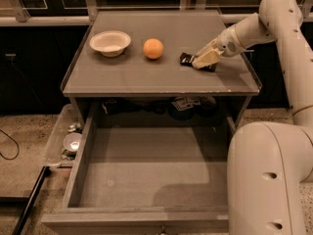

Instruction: Place rxbar chocolate into top drawer

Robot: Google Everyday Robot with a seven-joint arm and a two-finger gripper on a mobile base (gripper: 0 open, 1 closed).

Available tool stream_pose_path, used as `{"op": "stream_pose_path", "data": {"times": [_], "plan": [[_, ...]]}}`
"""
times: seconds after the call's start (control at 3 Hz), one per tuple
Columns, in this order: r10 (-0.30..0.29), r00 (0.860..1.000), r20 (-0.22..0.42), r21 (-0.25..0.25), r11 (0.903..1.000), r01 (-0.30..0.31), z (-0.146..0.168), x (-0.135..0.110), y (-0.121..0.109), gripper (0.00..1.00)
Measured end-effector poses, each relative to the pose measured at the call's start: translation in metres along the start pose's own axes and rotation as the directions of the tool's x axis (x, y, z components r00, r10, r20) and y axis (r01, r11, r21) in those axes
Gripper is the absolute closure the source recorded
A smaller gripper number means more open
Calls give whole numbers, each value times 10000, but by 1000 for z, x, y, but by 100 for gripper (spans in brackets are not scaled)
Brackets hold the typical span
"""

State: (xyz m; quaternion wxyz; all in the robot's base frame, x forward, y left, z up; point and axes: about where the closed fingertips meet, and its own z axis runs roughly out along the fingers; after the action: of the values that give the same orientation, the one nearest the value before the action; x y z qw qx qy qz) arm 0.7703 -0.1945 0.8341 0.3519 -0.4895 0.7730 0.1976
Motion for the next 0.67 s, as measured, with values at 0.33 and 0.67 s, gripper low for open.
{"op": "stream_pose_path", "data": {"times": [0.33, 0.67], "plan": [[-94, 9999, 58, -171, 9998, 95, -1, -1, 6, 100], [-388, 9989, 274, -360, 9986, 397, -14, -8, 18, 100]]}}
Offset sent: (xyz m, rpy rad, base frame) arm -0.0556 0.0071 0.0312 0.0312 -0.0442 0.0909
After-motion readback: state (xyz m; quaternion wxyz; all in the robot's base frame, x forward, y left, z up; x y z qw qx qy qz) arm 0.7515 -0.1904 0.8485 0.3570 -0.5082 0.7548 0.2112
